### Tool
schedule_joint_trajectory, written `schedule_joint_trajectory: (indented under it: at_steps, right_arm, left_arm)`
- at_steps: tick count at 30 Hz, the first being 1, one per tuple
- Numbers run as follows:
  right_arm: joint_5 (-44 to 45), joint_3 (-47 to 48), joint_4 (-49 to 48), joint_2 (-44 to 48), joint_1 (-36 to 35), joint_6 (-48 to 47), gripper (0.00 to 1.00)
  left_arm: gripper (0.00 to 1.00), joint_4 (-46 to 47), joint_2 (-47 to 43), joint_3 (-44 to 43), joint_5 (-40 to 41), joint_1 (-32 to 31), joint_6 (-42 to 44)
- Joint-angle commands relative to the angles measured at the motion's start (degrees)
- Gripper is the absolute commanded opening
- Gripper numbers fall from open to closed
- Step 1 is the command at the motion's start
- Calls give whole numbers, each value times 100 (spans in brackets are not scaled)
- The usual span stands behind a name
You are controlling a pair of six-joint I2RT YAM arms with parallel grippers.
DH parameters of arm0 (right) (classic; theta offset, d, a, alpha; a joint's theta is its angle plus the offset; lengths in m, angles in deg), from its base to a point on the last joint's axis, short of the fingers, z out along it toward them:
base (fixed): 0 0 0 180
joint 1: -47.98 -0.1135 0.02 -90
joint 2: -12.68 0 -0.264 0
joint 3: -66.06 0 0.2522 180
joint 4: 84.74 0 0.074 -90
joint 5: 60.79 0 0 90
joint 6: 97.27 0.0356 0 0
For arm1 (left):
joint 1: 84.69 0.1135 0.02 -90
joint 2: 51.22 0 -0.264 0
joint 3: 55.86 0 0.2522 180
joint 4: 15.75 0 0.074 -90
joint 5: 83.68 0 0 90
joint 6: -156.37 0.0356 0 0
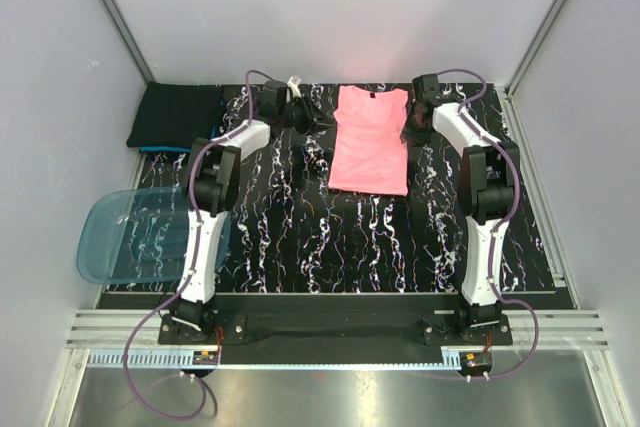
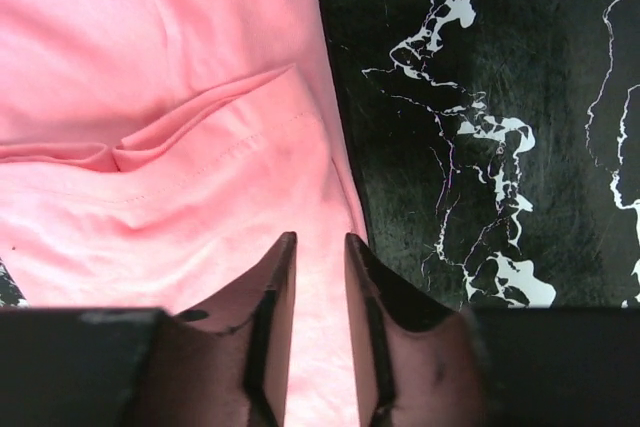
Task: Fold and stack the t-shirts
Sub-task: Fold the tshirt
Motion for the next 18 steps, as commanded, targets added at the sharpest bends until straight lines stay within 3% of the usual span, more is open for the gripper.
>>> schedule_joint_trajectory:
  at_steps: [1, 4, 11, 18]
  right_arm:
    - [20, -8, -164, 484, 20, 80, 35]
    - [-67, -8, -216, 537, 29, 37, 38]
    - [-708, 36, -287, 203, 20, -95, 14]
    - [-1833, -885, -146, 930, 20, -271, 16]
  left_arm:
    - [27, 445, -345, 298, -241, -148, 78]
    - [26, 490, -266, 246, -284, -201, 43]
    - [27, 464, -687, 983, -302, -254, 252]
    - [27, 341, -1601, 2240, -364, -499, 815]
